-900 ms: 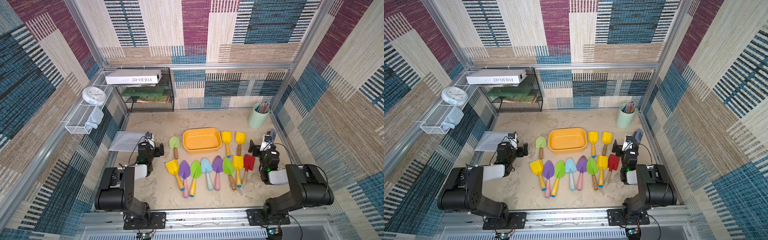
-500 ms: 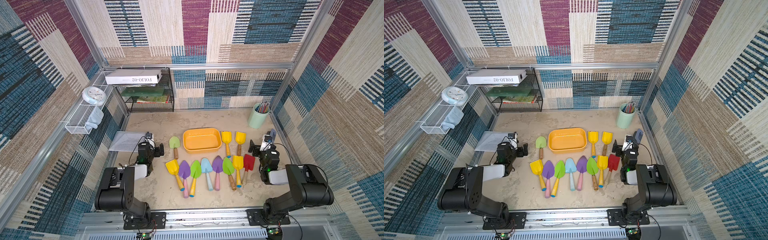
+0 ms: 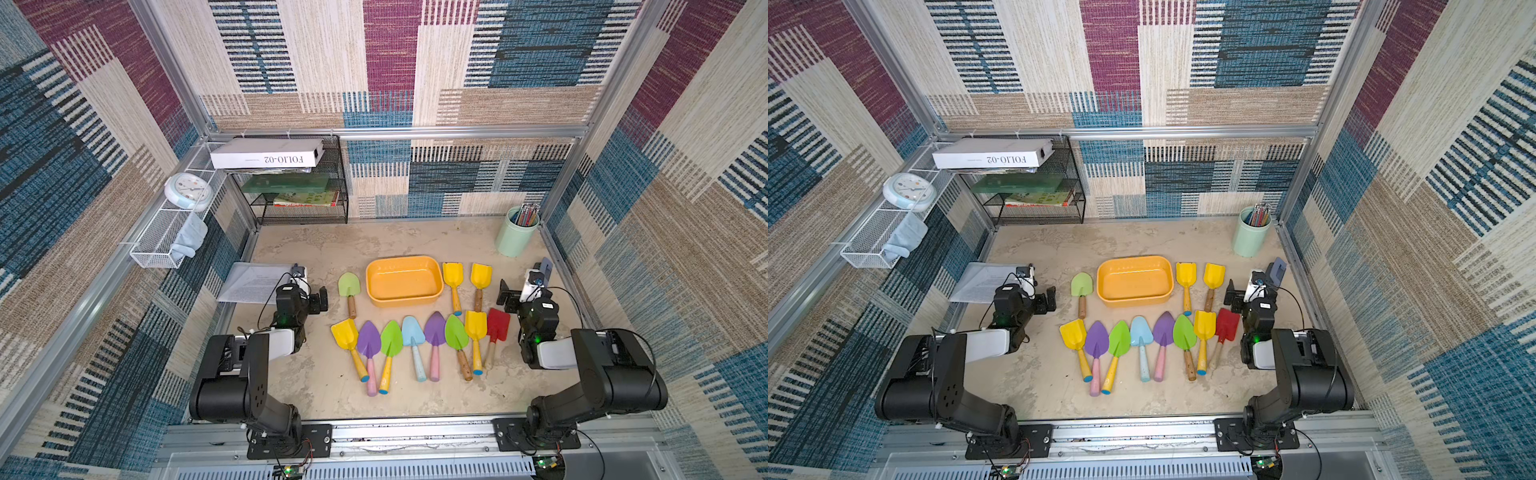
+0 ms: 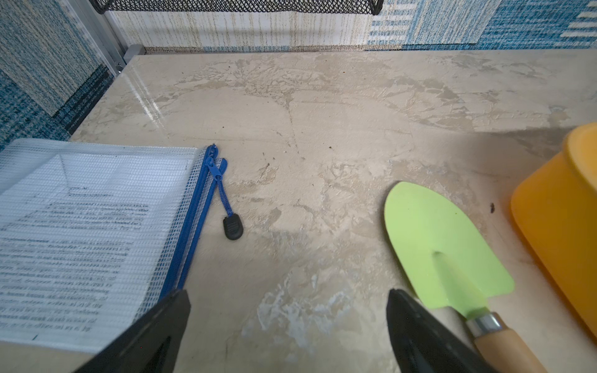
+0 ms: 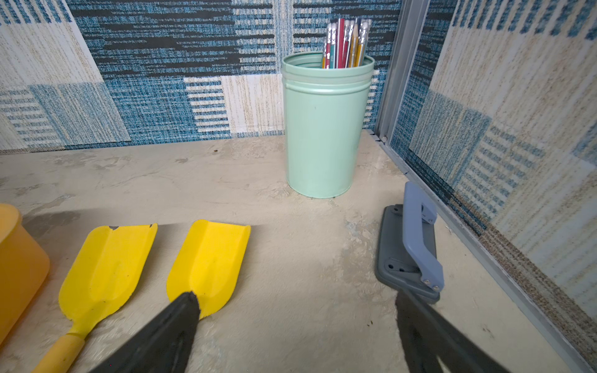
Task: Put the shovel into the storage box
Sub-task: Pick up the shovel from the center of the board.
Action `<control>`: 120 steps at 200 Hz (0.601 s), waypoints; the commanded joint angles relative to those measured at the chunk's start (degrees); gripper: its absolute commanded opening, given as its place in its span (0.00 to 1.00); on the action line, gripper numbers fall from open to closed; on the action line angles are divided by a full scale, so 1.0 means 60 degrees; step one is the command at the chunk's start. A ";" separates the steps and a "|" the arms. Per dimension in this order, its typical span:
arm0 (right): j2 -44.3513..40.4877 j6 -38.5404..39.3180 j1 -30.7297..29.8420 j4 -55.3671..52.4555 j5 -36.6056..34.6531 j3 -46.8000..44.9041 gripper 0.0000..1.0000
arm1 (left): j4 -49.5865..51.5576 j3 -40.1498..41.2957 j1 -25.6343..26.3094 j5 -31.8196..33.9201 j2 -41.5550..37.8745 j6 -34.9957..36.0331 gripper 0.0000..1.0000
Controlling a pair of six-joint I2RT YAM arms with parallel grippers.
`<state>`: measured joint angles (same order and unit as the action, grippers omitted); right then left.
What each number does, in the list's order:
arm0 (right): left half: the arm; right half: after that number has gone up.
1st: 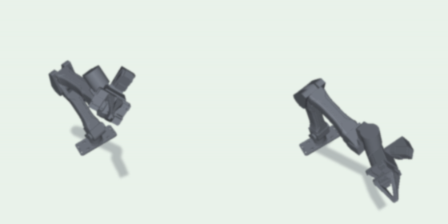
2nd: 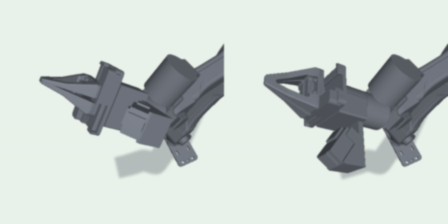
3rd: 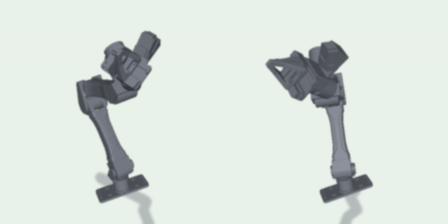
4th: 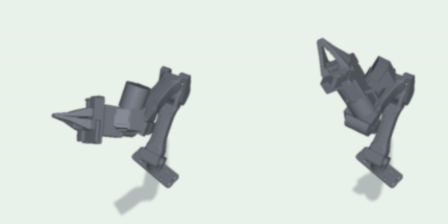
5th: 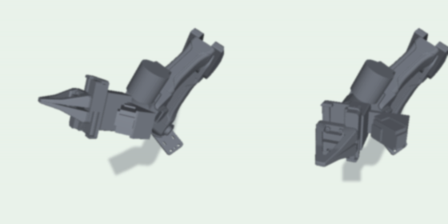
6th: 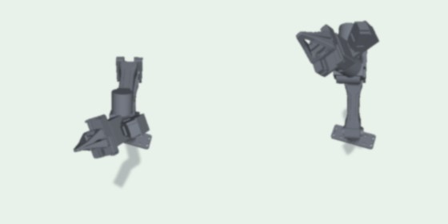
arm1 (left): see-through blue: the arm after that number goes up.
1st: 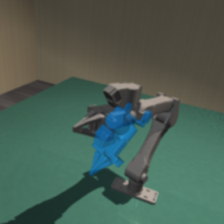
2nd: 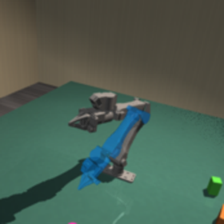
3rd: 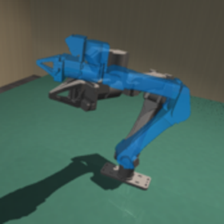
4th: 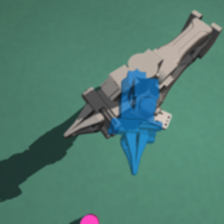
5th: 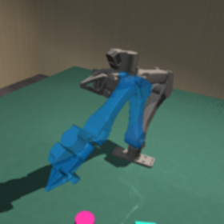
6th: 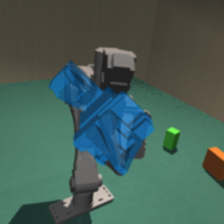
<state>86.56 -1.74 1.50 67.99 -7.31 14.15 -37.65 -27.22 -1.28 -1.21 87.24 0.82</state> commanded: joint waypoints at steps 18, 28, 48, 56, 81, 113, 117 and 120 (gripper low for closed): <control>-0.0013 -0.0018 -0.0005 0.0142 -0.0041 0.0029 0.99 | -0.0104 -0.0035 -0.0015 -0.0032 -0.0010 0.0010 0.99; -0.0013 -0.0016 -0.0020 0.0139 -0.0048 0.0029 1.00 | -0.0112 -0.0046 -0.0012 -0.0032 0.0004 0.0010 0.99; -0.0012 -0.0018 -0.0015 0.0139 -0.0041 0.0029 1.00 | -0.0096 -0.0034 -0.0021 -0.0047 -0.0009 0.0010 0.99; -0.0012 -0.0018 -0.0011 0.0125 -0.0041 0.0029 0.99 | -0.0097 -0.0048 -0.0021 -0.0045 0.0003 0.0010 0.99; -0.0011 -0.0018 -0.0015 0.0124 -0.0040 0.0033 1.00 | -0.0086 -0.0048 -0.0012 -0.0047 0.0004 0.0017 1.00; -0.0115 0.0073 -0.0015 0.0061 0.0372 0.0095 0.93 | -0.0168 -0.0005 -0.0017 -0.0011 -0.0046 0.0011 0.99; -0.0264 0.0115 -0.0008 -0.0281 0.0532 0.0213 0.92 | -0.0173 -0.0030 -0.0006 0.0092 -0.0068 -0.0015 0.99; -0.0394 0.0160 -0.0014 -0.0694 0.0598 0.0339 0.92 | -0.0041 -0.0088 -0.0007 0.0183 -0.0132 -0.0055 0.99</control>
<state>86.41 -1.74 1.50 67.94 -7.18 14.15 -37.65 -27.22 -1.28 -1.21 87.24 0.80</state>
